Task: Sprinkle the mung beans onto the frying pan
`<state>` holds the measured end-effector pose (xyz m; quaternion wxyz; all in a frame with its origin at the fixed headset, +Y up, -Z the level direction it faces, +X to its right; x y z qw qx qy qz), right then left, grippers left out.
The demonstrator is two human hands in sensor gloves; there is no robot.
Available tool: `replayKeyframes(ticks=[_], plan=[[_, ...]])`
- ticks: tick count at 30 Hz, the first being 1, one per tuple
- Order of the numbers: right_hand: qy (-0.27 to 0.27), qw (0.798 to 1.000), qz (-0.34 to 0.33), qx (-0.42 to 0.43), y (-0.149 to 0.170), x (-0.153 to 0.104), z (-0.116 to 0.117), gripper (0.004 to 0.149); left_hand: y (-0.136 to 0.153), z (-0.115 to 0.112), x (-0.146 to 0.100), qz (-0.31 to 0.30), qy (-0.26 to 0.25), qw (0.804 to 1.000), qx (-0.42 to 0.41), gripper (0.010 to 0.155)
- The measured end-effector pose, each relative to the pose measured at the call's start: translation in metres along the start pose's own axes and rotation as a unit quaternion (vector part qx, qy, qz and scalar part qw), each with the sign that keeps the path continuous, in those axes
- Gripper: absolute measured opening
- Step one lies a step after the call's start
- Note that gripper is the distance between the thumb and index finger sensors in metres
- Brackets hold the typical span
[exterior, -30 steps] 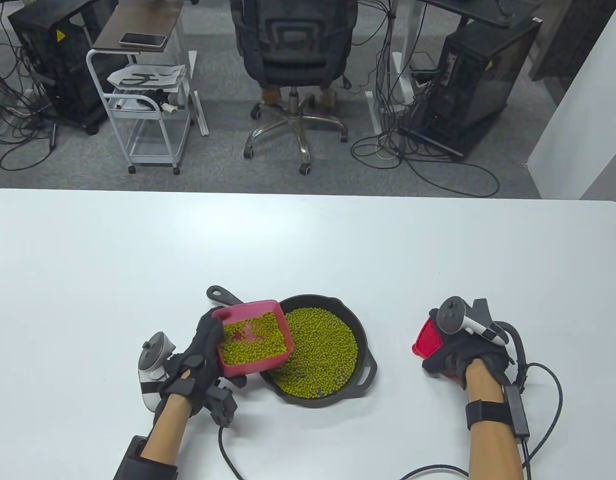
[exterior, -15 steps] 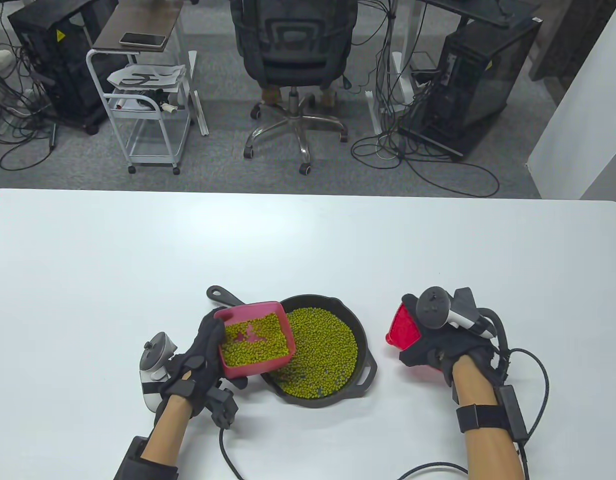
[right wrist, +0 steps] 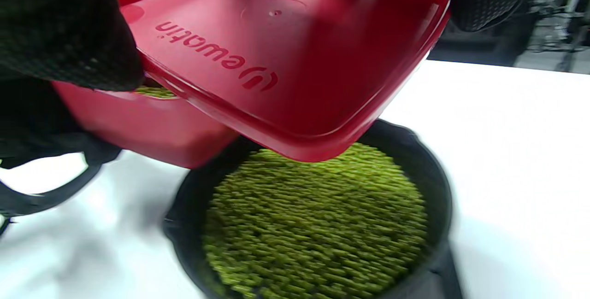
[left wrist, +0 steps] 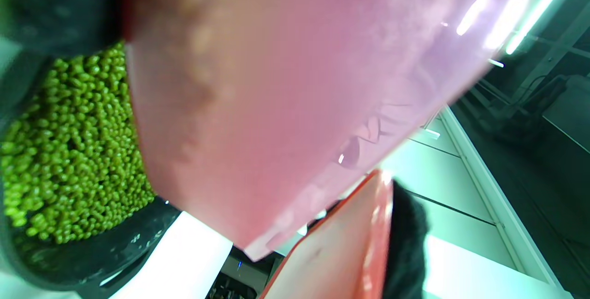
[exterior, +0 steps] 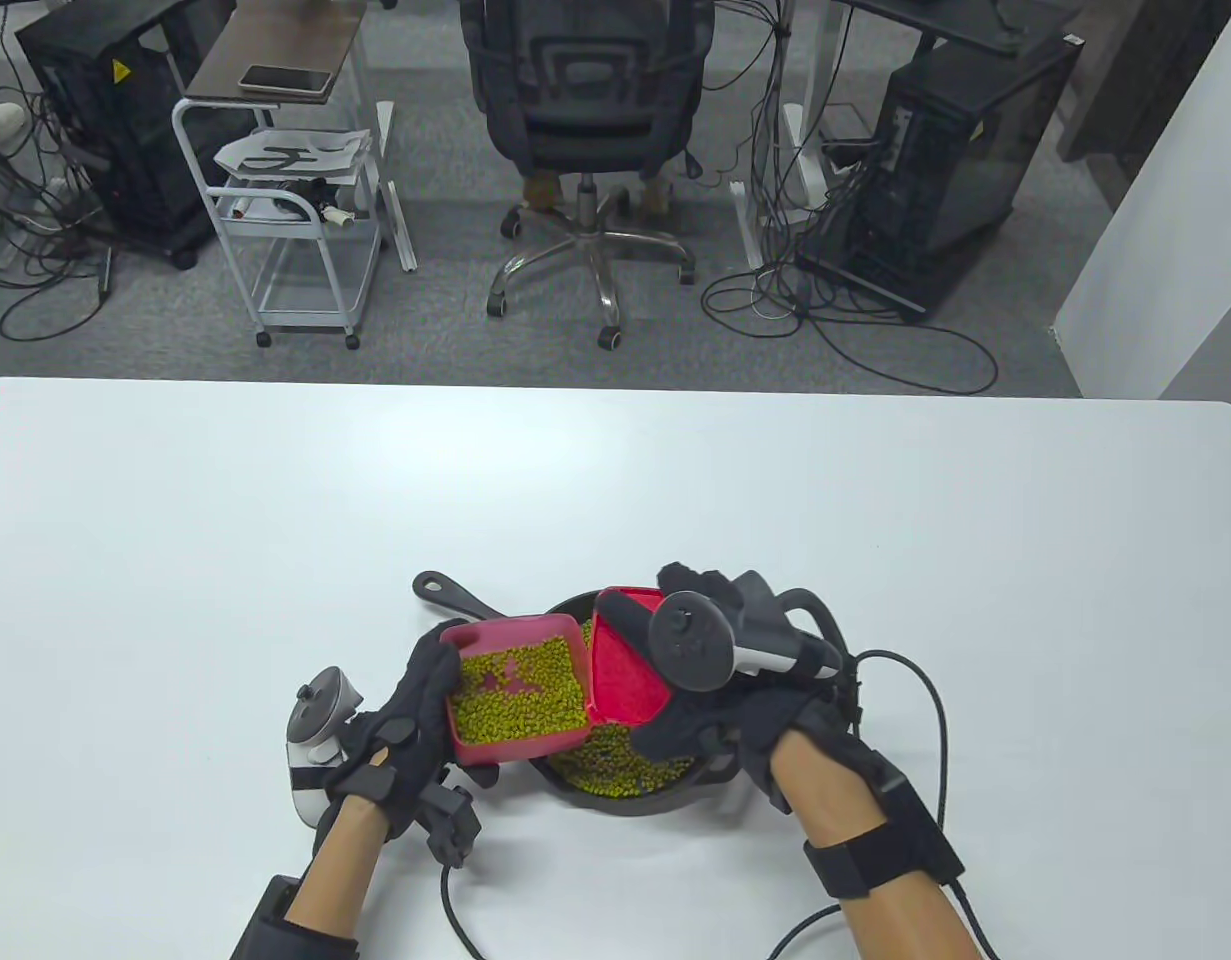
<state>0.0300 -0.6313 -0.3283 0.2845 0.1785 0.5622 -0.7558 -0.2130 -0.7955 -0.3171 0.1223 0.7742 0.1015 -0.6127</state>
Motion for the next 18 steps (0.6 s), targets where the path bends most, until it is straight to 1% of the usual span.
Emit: replayKeyframes(ticks=[2, 4, 6, 8, 10, 14, 16, 18], plan=[[-0.009, 1.000, -0.015, -0.002, -0.012, 0.012, 0.003, 0.110, 0.001, -0.002, 0.000, 0.002, 0.005, 1.000, -0.004, 0.074], [-0.021, 0.999, -0.030, -0.001, -0.024, 0.027, 0.007, 0.110, 0.003, -0.007, 0.000, 0.000, 0.021, 1.000, -0.014, 0.074], [-0.025, 0.999, -0.035, -0.007, -0.030, 0.035, 0.010, 0.110, 0.003, -0.010, 0.000, 0.001, 0.033, 0.999, -0.028, 0.074], [-0.035, 0.999, -0.038, -0.005, -0.035, 0.042, 0.012, 0.110, 0.003, -0.009, 0.000, 0.002, 0.034, 0.999, -0.012, 0.074], [-0.044, 0.998, -0.042, -0.007, -0.039, 0.047, 0.015, 0.109, 0.004, -0.010, 0.002, 0.001, 0.043, 0.999, -0.018, 0.074], [-0.045, 0.998, -0.052, 0.005, -0.045, 0.054, 0.018, 0.109, 0.006, -0.013, 0.002, 0.002, 0.061, 0.998, -0.013, 0.075], [-0.039, 0.998, -0.055, 0.005, -0.044, 0.054, 0.018, 0.109, 0.007, -0.012, 0.003, -0.002, 0.057, 0.998, -0.022, 0.076], [-0.032, 0.997, -0.064, 0.015, -0.044, 0.054, 0.018, 0.110, 0.008, -0.014, 0.003, -0.002, 0.069, 0.997, -0.025, 0.079]])
Point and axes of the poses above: the tracker on the back of each hand, its own y axis roughly to the little-finger side, its own x axis roughly from the wrist to the fingertips, z = x × y, the point moved 3 cm from there along x, roughly from the wrist to the fingertips, and after that the axes turned 15 degrees about -z, right-handed, at the moved point
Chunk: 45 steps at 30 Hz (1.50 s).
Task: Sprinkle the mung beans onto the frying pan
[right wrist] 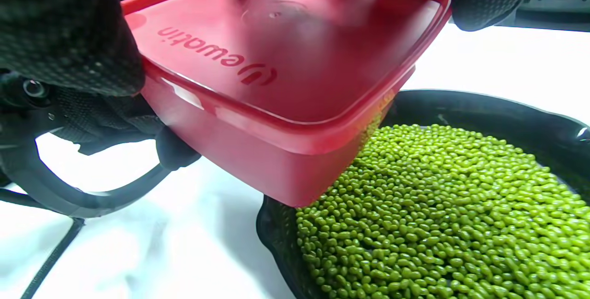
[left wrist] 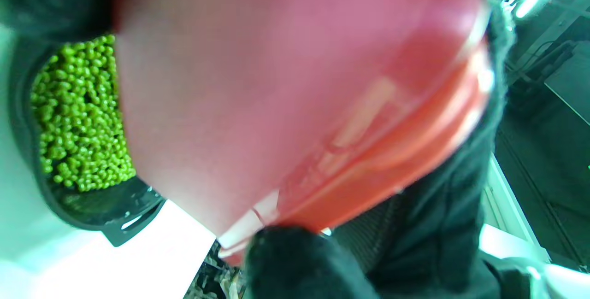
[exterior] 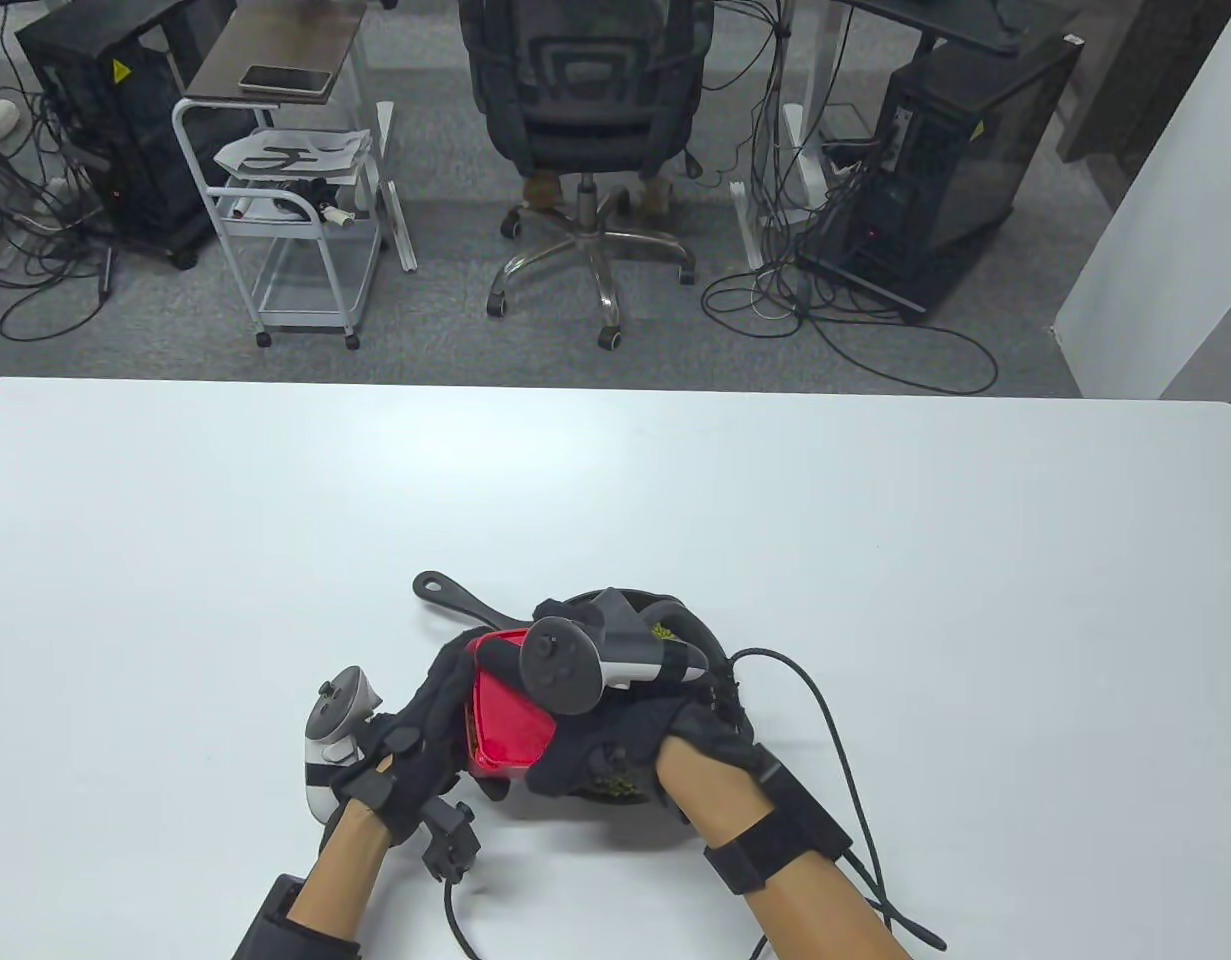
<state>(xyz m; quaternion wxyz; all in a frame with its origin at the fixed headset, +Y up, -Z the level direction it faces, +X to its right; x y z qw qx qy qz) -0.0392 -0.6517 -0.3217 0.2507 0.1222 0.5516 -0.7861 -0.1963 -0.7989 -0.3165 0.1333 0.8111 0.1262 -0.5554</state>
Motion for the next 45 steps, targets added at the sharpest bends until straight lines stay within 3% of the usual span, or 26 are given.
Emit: replayKeyframes(ticks=[10, 19, 22, 26, 31, 35, 38, 39, 45], plan=[[0.024, 0.999, -0.011, -0.026, 0.000, -0.001, 0.004, 0.109, 0.003, 0.000, 0.001, 0.002, -0.001, 1.000, 0.014, 0.085], [0.023, 0.999, -0.005, 0.025, 0.011, -0.007, 0.007, 0.104, 0.006, -0.002, 0.003, 0.004, 0.002, 1.000, 0.026, 0.083], [0.093, 0.993, -0.009, 0.069, 0.023, -0.020, 0.003, 0.097, 0.006, -0.007, 0.005, -0.006, 0.004, 1.000, 0.019, 0.082], [0.192, 0.966, 0.040, 0.166, 0.051, -0.044, 0.003, 0.086, 0.002, -0.017, 0.007, -0.029, 0.029, 0.999, -0.012, 0.082], [0.289, 0.897, 0.118, 0.312, 0.086, -0.072, 0.028, 0.083, -0.001, -0.028, 0.009, -0.042, 0.034, 0.998, -0.020, 0.081], [0.292, 0.880, 0.142, 0.346, 0.094, -0.075, 0.045, 0.080, -0.002, -0.036, 0.014, -0.058, 0.034, 0.997, -0.038, 0.081], [0.350, 0.821, 0.149, 0.427, 0.098, -0.076, 0.056, 0.077, -0.003, -0.038, 0.019, -0.058, 0.025, 0.997, -0.039, 0.081], [0.356, 0.812, 0.146, 0.439, 0.099, -0.076, 0.058, 0.076, -0.004, -0.039, 0.020, -0.056, 0.024, 0.998, -0.035, 0.080], [0.372, 0.810, 0.162, 0.424, 0.101, -0.077, 0.064, 0.067, -0.005, -0.035, 0.025, -0.036, -0.048, 0.998, -0.014, 0.076]])
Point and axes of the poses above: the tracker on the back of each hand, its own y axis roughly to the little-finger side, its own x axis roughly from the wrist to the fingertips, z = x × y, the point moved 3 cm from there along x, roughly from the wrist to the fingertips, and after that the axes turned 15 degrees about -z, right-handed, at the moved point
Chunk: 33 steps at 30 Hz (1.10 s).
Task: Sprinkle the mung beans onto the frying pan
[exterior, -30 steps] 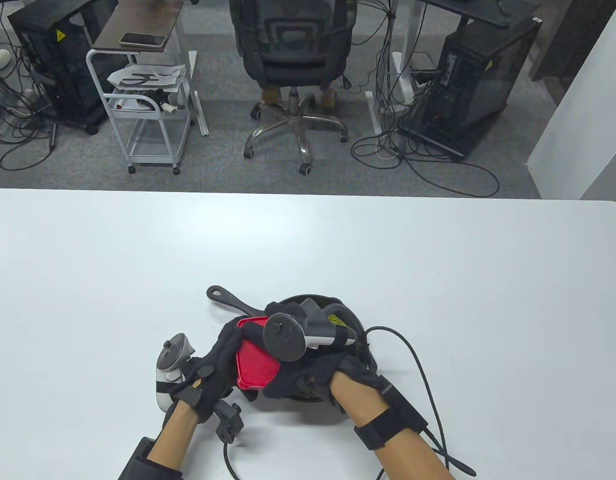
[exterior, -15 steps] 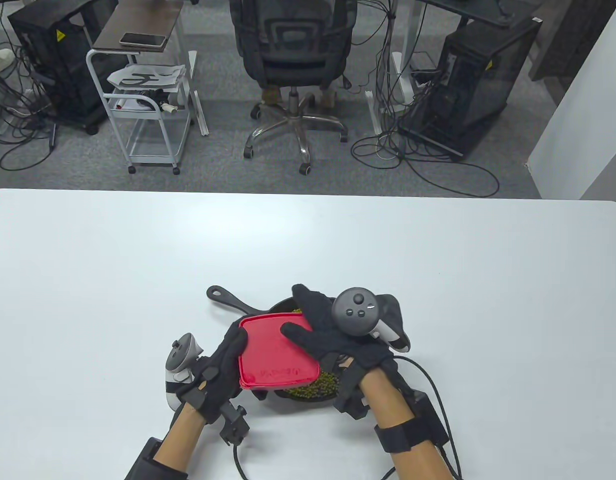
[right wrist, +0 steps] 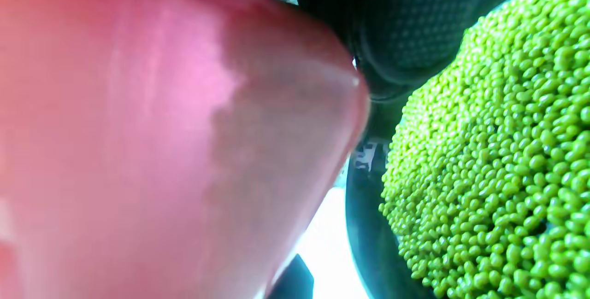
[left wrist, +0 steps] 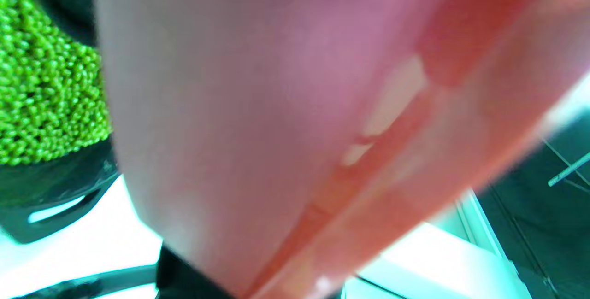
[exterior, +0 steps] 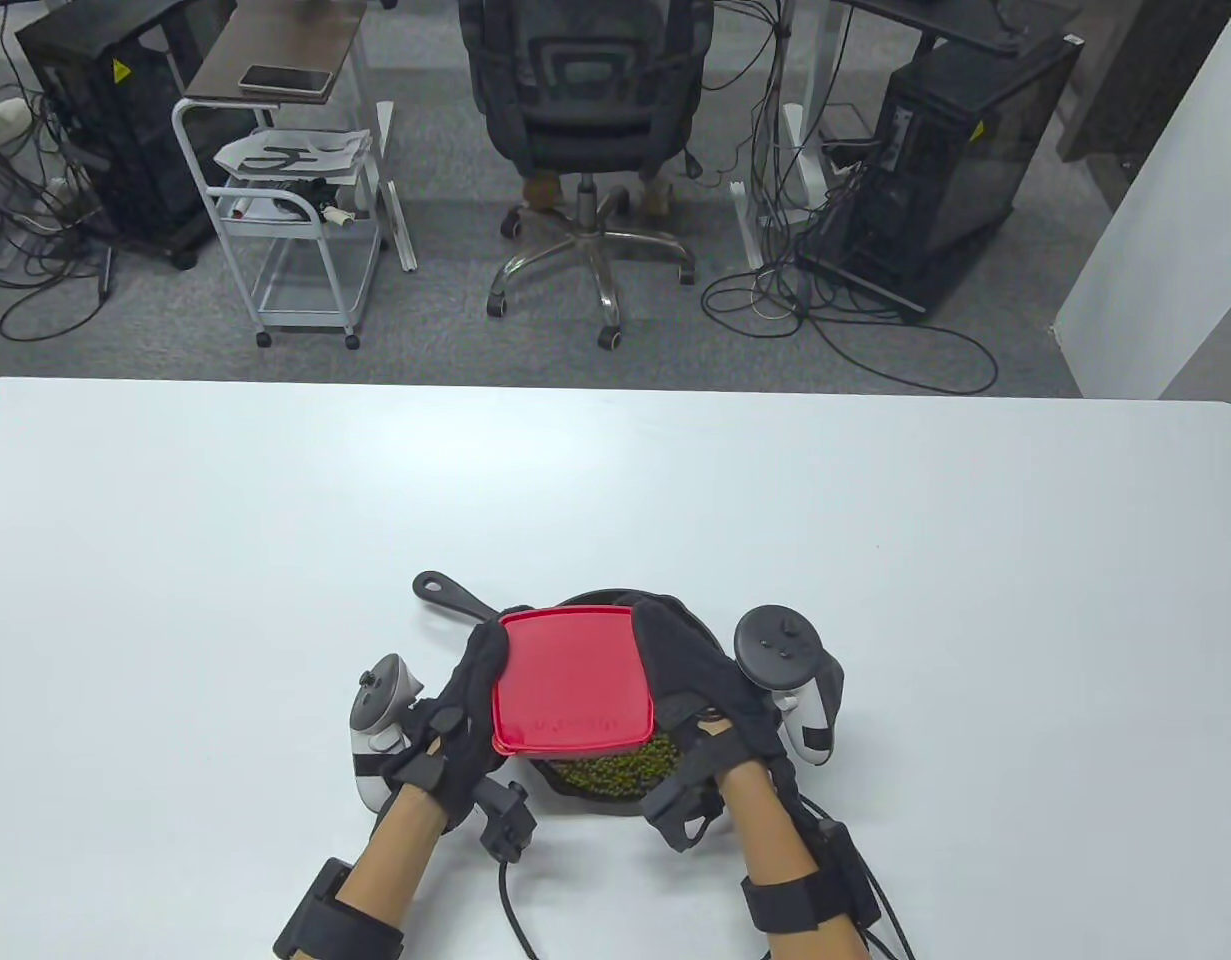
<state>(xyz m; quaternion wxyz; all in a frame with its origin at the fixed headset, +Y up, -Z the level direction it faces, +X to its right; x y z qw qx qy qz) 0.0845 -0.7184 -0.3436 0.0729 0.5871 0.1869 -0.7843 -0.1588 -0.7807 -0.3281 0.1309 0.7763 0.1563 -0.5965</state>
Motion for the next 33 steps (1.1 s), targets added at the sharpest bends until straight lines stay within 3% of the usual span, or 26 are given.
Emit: replayKeyframes(ticks=[3, 17, 22, 29, 33], plan=[[0.011, 1.000, 0.001, 0.025, 0.002, -0.002, 0.002, 0.064, 0.006, 0.000, 0.002, -0.005, 0.020, 0.999, -0.029, 0.072], [0.060, 0.997, 0.001, 0.048, 0.007, -0.007, 0.012, 0.048, 0.002, 0.004, -0.002, -0.025, -0.001, 1.000, -0.011, 0.063], [0.050, 0.997, 0.005, 0.062, 0.008, -0.007, 0.013, 0.046, -0.002, 0.005, -0.004, -0.028, -0.024, 0.999, -0.001, 0.059], [0.017, 0.996, 0.002, 0.084, 0.010, -0.008, 0.020, 0.066, -0.005, 0.007, -0.004, -0.035, -0.026, 0.999, -0.007, 0.061], [-0.043, 0.996, -0.005, 0.073, 0.004, -0.013, 0.032, 0.076, -0.006, 0.017, -0.005, -0.039, -0.059, 0.997, -0.025, 0.063]])
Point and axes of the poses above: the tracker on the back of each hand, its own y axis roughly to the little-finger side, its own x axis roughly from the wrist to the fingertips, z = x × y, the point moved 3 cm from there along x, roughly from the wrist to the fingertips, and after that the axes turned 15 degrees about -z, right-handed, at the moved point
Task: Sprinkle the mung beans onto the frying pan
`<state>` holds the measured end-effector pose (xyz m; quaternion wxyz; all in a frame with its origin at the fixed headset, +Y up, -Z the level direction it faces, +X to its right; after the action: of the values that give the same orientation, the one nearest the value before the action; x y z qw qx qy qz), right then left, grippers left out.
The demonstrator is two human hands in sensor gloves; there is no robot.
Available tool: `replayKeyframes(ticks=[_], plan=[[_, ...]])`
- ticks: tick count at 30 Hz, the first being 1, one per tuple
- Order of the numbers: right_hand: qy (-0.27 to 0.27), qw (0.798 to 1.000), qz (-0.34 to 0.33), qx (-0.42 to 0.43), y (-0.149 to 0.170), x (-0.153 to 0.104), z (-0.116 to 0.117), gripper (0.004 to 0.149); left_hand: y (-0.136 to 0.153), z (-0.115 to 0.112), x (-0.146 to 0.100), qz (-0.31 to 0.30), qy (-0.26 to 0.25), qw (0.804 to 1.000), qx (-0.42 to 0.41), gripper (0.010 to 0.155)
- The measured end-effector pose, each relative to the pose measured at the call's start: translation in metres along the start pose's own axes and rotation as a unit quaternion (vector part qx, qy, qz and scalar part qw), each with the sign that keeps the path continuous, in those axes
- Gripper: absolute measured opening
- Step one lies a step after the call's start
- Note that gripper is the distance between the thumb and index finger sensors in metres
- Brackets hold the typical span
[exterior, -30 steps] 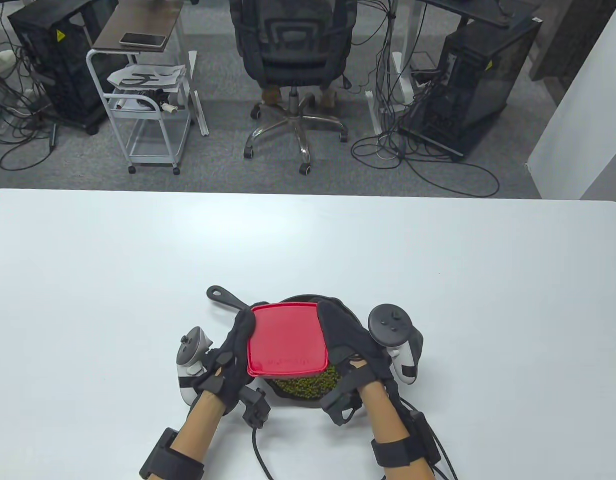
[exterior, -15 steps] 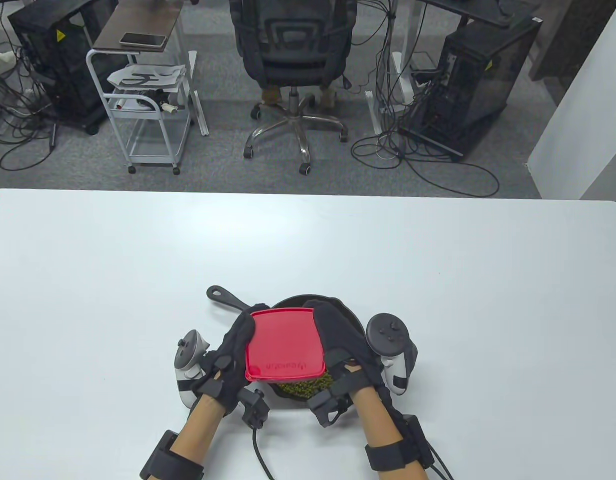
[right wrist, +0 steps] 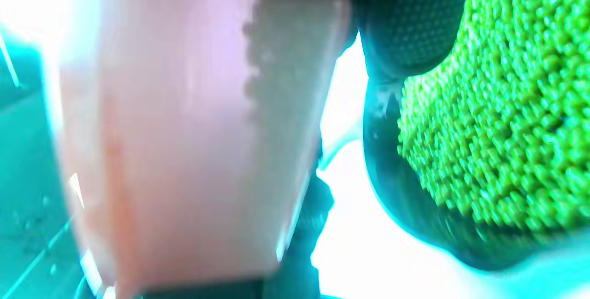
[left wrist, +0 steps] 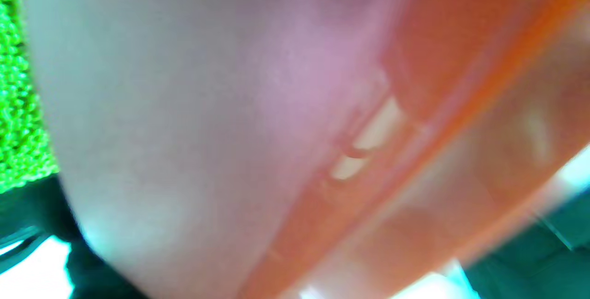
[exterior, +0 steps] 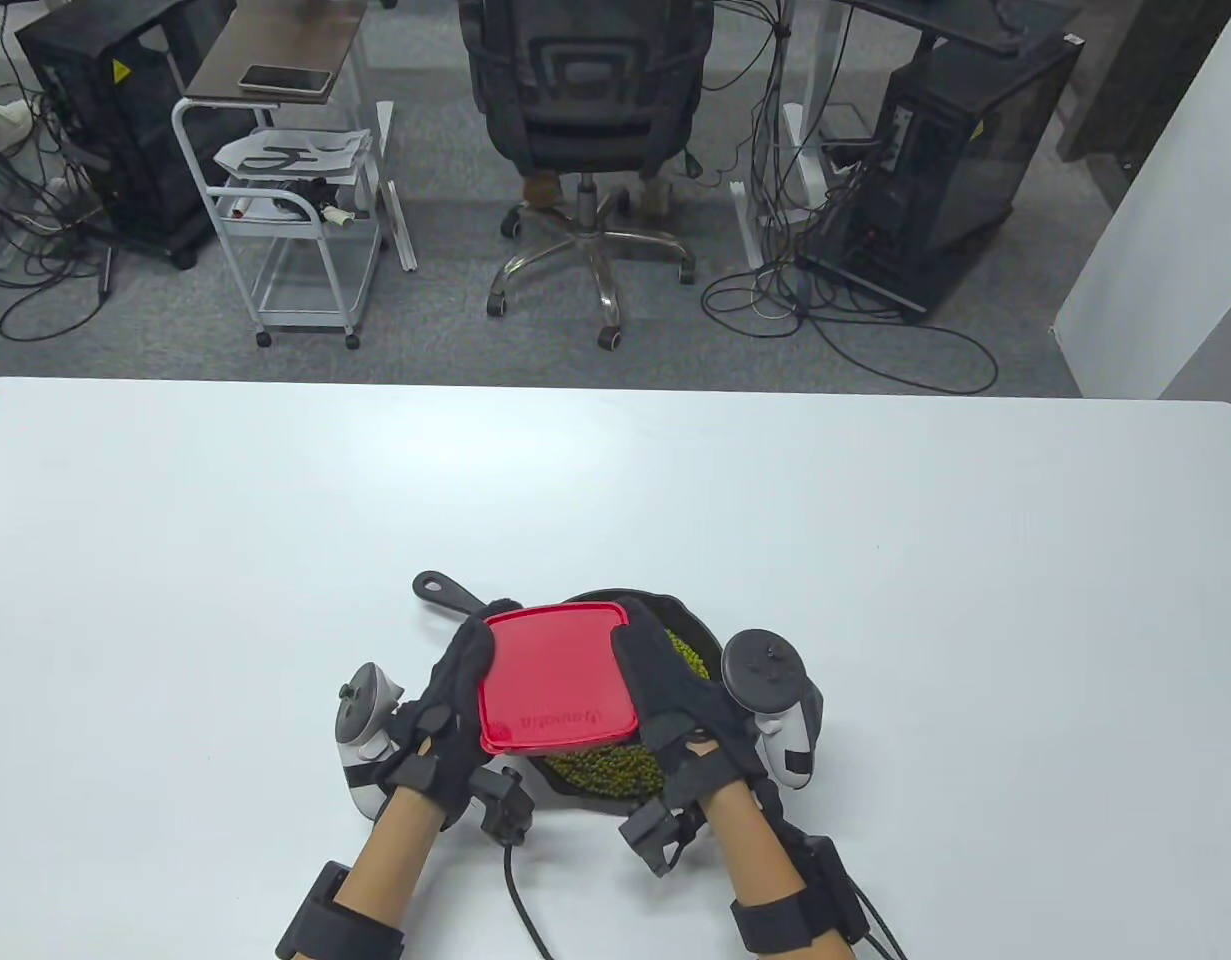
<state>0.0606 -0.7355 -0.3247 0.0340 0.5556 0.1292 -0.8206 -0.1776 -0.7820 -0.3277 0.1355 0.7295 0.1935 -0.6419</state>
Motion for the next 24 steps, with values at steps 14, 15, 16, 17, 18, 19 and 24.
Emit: replayKeyframes(ticks=[14, 15, 16, 17, 18, 19, 24], plan=[[0.087, 0.994, -0.024, -0.065, -0.006, -0.012, 0.006, 0.069, -0.002, 0.002, -0.001, 0.005, 0.023, 1.000, -0.013, 0.082], [0.095, 0.993, -0.023, -0.063, -0.006, -0.013, 0.004, 0.069, -0.002, -0.001, -0.002, 0.005, 0.029, 0.999, -0.012, 0.083], [0.098, 0.993, -0.021, -0.057, -0.005, -0.012, 0.003, 0.069, -0.003, -0.004, -0.003, 0.010, 0.037, 0.999, -0.006, 0.084], [0.097, 0.994, -0.019, -0.054, -0.004, -0.012, 0.002, 0.069, -0.003, -0.005, -0.004, 0.013, 0.039, 0.999, 0.002, 0.086], [0.102, 0.993, -0.018, -0.053, -0.003, -0.013, 0.001, 0.070, -0.003, -0.007, -0.005, 0.014, 0.041, 0.999, 0.012, 0.087], [0.112, 0.992, -0.017, -0.054, -0.002, -0.013, -0.002, 0.070, -0.004, -0.009, -0.007, 0.017, 0.046, 0.998, 0.029, 0.088], [0.133, 0.990, -0.008, -0.046, 0.001, -0.014, -0.013, 0.072, -0.003, -0.019, -0.013, 0.032, 0.079, 0.994, 0.063, 0.089]])
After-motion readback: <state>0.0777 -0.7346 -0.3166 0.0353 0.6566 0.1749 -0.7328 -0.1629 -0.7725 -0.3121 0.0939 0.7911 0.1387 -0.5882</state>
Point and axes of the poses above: the tracker on the back of each hand, its own y axis roughly to the little-finger side, its own x axis roughly from the wrist to the fingertips, z = x × y, the point moved 3 cm from there along x, roughly from the wrist to the fingertips, and after that the axes turned 15 degrees about -z, right-handed, at the moved point
